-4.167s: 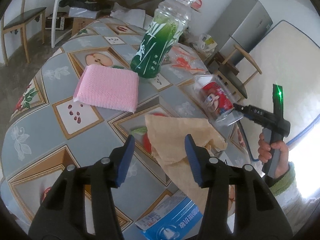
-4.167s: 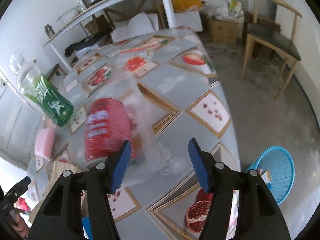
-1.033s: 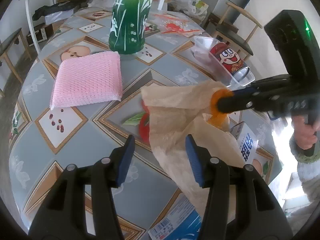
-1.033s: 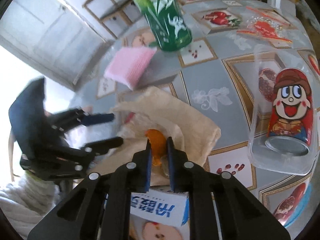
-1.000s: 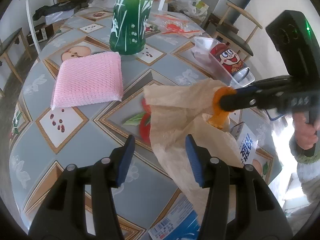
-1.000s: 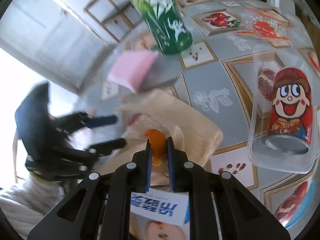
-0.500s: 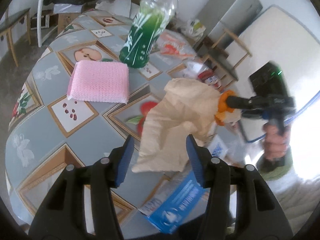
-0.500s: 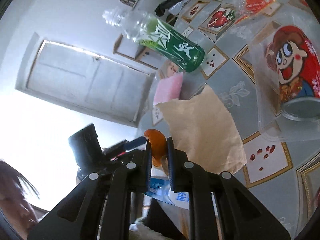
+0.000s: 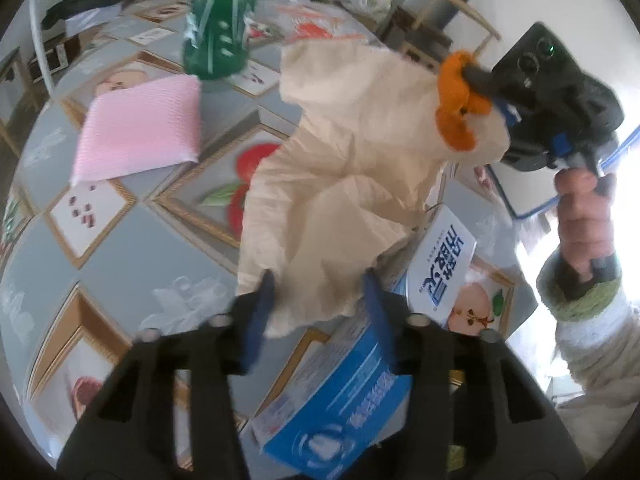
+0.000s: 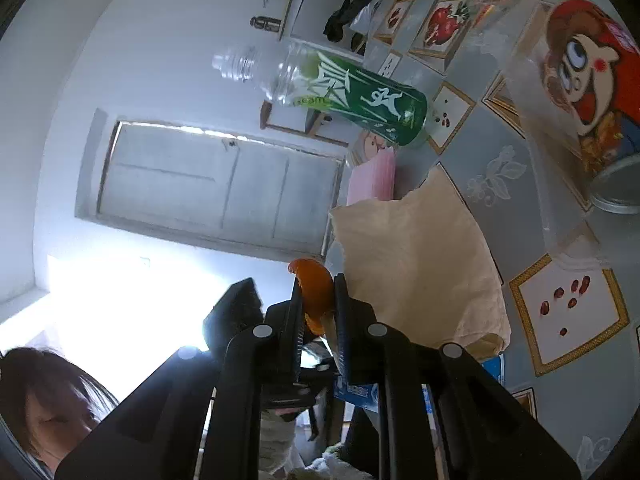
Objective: Collect trash
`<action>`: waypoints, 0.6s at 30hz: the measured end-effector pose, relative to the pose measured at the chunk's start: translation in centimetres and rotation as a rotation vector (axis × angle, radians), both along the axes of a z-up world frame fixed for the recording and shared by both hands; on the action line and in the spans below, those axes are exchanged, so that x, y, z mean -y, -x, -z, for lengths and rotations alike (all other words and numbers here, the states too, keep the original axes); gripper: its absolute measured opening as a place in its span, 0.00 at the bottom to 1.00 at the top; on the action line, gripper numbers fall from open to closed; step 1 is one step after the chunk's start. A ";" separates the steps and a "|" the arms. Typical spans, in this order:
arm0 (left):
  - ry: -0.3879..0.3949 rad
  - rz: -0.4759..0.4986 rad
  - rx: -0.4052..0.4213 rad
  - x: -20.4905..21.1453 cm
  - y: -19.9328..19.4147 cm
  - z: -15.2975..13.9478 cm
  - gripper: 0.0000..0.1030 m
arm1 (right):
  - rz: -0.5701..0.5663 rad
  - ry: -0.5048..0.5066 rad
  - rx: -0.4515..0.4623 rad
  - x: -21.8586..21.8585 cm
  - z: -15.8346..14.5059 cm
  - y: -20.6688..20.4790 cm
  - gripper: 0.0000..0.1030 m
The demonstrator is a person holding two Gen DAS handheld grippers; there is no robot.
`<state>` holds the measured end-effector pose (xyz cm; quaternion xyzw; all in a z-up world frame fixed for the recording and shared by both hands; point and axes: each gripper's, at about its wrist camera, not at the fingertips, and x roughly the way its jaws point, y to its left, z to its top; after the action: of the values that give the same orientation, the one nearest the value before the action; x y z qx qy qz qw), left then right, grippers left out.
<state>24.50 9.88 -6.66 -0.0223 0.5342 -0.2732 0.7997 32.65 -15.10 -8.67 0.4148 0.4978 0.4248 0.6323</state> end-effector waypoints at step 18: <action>0.312 -0.125 -0.103 -1.6 -5.7 -1.2 0.00 | -0.145 0.237 0.025 -2.2 1.7 0.6 0.14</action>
<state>30.17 11.45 -5.45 -0.1930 0.5232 -0.3011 0.7735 32.03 -12.95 -10.40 0.2948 0.5651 0.4128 0.6507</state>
